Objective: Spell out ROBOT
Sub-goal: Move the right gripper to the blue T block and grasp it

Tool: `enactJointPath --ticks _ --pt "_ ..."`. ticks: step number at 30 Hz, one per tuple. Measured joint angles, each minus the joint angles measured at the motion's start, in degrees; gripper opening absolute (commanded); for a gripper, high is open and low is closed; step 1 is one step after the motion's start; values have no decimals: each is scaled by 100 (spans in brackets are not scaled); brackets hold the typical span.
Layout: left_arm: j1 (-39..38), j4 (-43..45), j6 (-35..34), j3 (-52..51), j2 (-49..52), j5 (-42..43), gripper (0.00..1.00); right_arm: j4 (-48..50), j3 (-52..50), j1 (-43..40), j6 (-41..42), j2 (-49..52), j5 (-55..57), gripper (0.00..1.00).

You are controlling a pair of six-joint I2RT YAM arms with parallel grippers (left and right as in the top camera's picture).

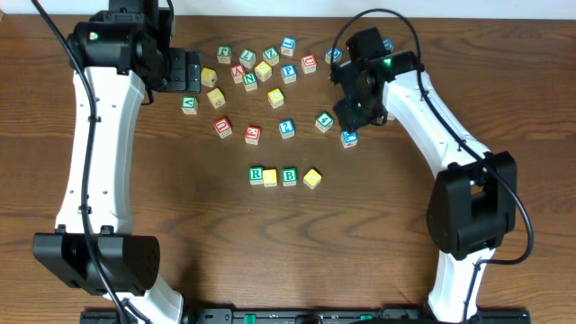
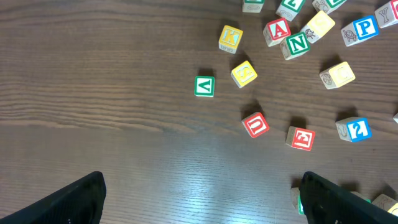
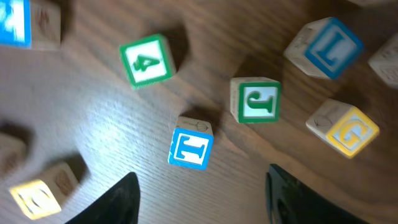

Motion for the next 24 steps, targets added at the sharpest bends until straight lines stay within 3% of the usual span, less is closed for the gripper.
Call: enactJointPath --ticks 11,24 --pt "0 0 0 0 0 0 98 435 -2 -63 -2879 450 20 58" --pt "0 0 0 0 0 0 98 505 -101 -490 -5010 450 -551 53"
